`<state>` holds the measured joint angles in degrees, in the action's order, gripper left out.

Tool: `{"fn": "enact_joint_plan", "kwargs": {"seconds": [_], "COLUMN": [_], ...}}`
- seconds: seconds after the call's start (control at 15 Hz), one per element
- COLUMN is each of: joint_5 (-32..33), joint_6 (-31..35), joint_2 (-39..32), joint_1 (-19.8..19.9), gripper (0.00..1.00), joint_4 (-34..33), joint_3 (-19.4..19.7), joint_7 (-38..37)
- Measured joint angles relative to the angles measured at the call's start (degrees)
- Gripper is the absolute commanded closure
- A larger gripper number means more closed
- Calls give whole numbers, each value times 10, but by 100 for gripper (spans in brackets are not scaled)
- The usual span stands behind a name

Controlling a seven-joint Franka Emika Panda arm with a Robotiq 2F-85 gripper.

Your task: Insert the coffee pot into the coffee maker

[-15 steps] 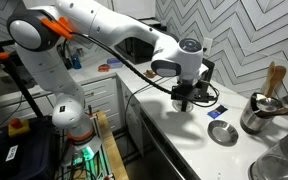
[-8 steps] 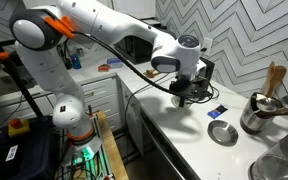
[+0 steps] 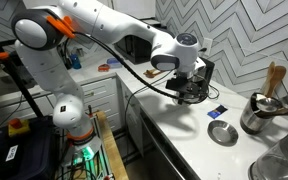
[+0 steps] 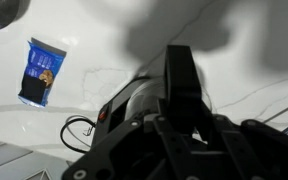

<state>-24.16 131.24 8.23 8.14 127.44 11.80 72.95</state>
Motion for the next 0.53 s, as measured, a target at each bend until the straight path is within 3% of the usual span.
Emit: {"fn": "enact_joint_plan", "kwargs": {"seconds": [0.53], "joint_5": [11], "joint_6": [14], "joint_2": [-1], "joint_1": [-10], "gripper": [93], "joint_4": [0], "joint_3": [-17], "joint_7": [-81]}}
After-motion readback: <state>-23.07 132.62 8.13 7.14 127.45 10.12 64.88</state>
